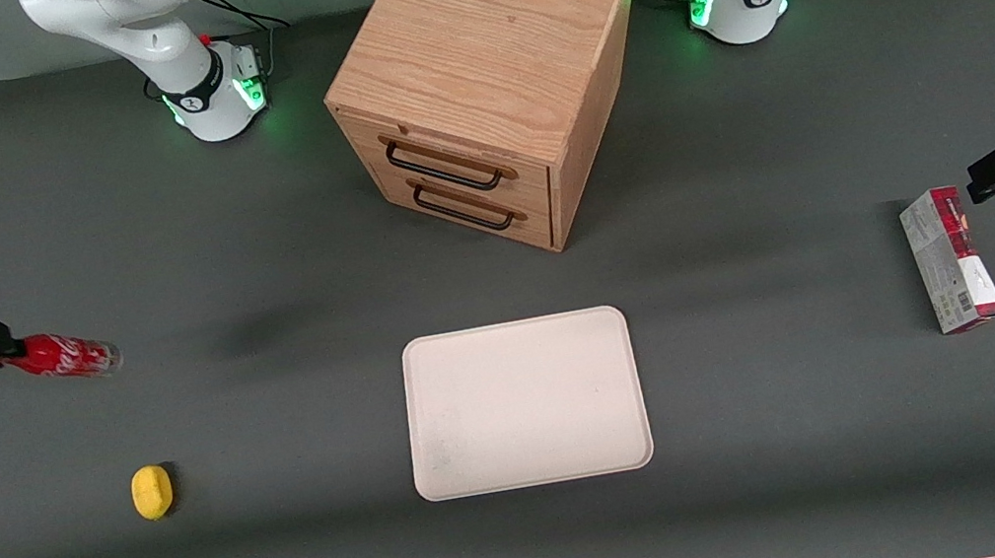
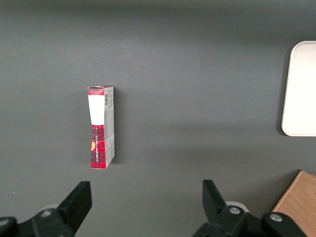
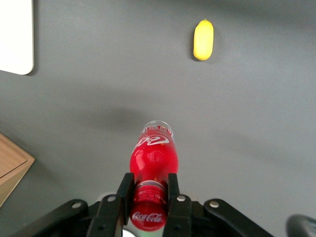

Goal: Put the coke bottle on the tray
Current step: 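Carry the bottle with the right gripper onto the white tray's edge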

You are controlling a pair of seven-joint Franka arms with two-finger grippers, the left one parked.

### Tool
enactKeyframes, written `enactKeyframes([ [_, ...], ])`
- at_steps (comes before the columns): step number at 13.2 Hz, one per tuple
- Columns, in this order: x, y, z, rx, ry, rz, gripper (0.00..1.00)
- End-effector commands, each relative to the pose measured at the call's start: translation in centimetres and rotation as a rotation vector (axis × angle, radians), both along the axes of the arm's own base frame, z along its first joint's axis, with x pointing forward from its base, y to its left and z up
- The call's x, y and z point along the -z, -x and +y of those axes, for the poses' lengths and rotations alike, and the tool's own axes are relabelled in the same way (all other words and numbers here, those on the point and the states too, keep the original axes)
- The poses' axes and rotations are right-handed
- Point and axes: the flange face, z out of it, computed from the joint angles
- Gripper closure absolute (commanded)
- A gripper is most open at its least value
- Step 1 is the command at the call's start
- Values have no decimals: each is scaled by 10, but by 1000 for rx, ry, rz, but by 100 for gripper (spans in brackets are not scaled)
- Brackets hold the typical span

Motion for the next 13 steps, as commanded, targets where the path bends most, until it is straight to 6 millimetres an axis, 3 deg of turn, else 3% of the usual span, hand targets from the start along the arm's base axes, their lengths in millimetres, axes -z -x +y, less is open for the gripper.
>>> enactKeyframes([
  [1, -16, -14, 5, 35, 13, 23, 88],
  [2, -12, -16, 9, 58, 15, 28, 88],
  [4, 12, -40, 49, 95, 42, 46, 81],
  [6, 41, -75, 112, 183, 93, 29, 80],
  [8, 74, -98, 187, 314, 79, 5, 80],
  [10, 83, -111, 234, 459, 3, -76, 80],
  [12, 116, -121, 273, 498, -55, -81, 80],
  [13, 119, -122, 299, 540, -76, -113, 80],
])
